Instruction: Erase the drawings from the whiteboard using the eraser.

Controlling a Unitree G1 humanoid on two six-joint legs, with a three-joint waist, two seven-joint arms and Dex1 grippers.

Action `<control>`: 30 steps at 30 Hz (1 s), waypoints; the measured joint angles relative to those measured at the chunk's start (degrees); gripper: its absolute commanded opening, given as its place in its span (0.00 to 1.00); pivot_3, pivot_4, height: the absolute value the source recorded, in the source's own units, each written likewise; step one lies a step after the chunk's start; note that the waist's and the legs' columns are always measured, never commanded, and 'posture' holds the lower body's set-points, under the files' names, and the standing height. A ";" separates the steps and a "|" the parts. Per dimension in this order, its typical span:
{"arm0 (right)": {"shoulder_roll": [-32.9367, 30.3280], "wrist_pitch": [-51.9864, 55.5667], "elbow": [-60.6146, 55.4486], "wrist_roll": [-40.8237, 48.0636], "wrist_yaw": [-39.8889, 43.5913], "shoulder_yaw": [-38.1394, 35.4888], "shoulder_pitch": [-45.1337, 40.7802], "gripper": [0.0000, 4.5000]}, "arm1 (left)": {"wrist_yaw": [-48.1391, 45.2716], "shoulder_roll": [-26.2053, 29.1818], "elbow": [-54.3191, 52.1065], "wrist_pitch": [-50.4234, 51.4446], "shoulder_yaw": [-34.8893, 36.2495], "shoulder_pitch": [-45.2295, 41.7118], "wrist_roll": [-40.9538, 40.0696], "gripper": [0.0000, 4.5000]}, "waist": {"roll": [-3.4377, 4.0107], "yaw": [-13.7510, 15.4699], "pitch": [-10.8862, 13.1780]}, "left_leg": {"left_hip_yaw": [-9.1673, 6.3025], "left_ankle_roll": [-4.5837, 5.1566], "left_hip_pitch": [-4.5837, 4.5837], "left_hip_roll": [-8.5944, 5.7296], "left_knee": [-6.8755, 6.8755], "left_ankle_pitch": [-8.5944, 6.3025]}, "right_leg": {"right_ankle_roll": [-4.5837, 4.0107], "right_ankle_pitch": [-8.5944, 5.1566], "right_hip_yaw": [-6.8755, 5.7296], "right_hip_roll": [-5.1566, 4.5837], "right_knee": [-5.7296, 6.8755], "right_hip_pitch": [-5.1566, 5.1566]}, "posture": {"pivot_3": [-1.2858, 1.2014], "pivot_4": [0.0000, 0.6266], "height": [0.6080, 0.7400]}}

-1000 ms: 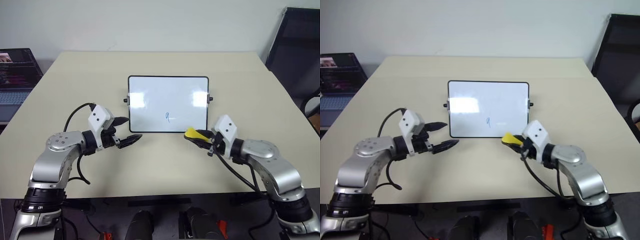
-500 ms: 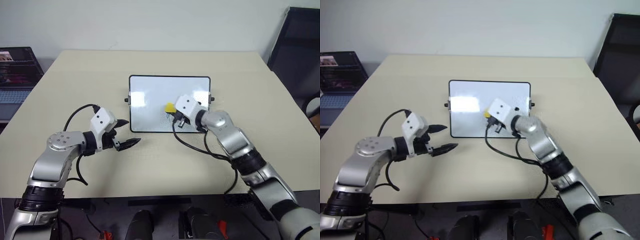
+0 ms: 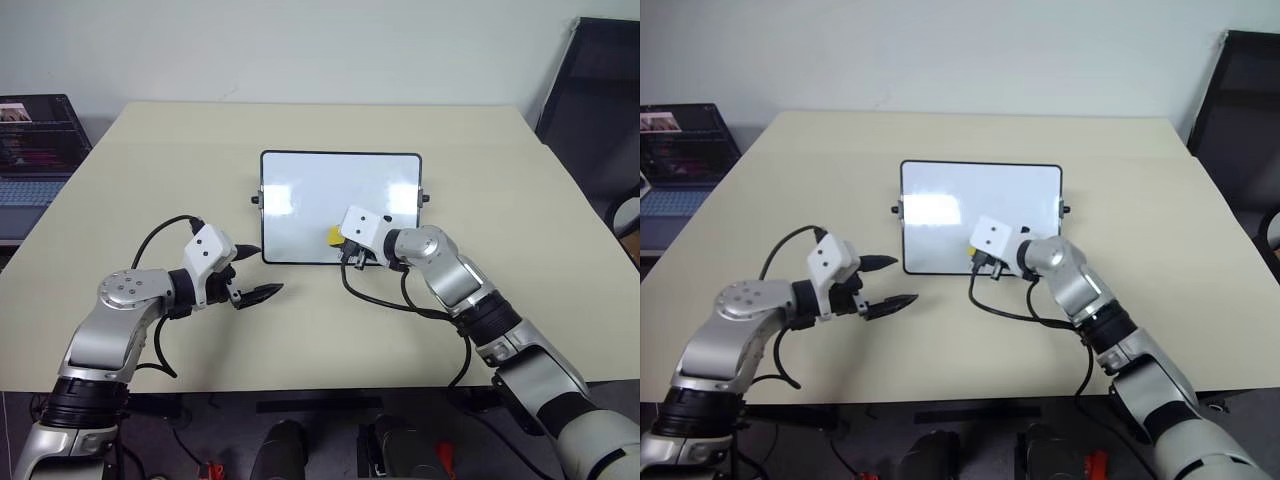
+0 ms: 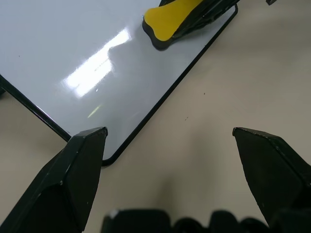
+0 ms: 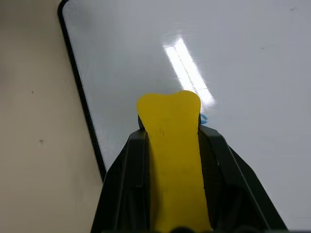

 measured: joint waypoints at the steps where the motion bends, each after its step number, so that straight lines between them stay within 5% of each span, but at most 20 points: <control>1: 0.19 -0.84 1.25 -0.14 -1.47 -0.54 -0.78 0.22 | -0.04 -0.18 0.01 -0.06 -0.05 -0.01 0.00 1.00 | 0.00 0.00 0.00 | 0.00 0.01 0.01 0.00 0.02 0.01 | 0.00 0.00 0.00 0.00 0.01 0.00 | 0.52 0.24 1.00; 13: -3.22 -0.23 -2.85 -1.47 7.37 1.10 2.42 0.22 | -0.19 -0.64 0.34 -1.10 -0.84 -0.08 0.00 1.00 | -0.04 -0.01 -0.02 | -0.01 0.02 0.03 0.00 0.01 0.02 | 0.00 0.00 -0.01 0.00 0.03 0.01 | 0.52 0.24 1.00; 22: 0.40 -4.97 3.85 -4.07 -3.34 -1.71 -1.78 0.22 | -0.11 -0.88 0.14 -0.44 -1.42 -0.30 -0.03 1.00 | -0.04 -0.01 -0.02 | 0.01 0.08 0.05 0.02 0.03 0.16 | 0.03 0.05 -0.02 0.01 0.05 0.01 | 0.52 0.24 1.00; 30: -0.77 -2.38 -0.07 -4.77 3.60 0.17 0.29 0.22 | 0.02 -0.88 -0.63 1.16 -1.94 -0.42 -0.24 1.00 | -0.03 -0.04 -0.02 | -0.01 0.08 0.04 0.01 -0.07 0.15 | 0.02 0.04 -0.02 0.01 0.03 0.00 | 0.52 0.24 1.00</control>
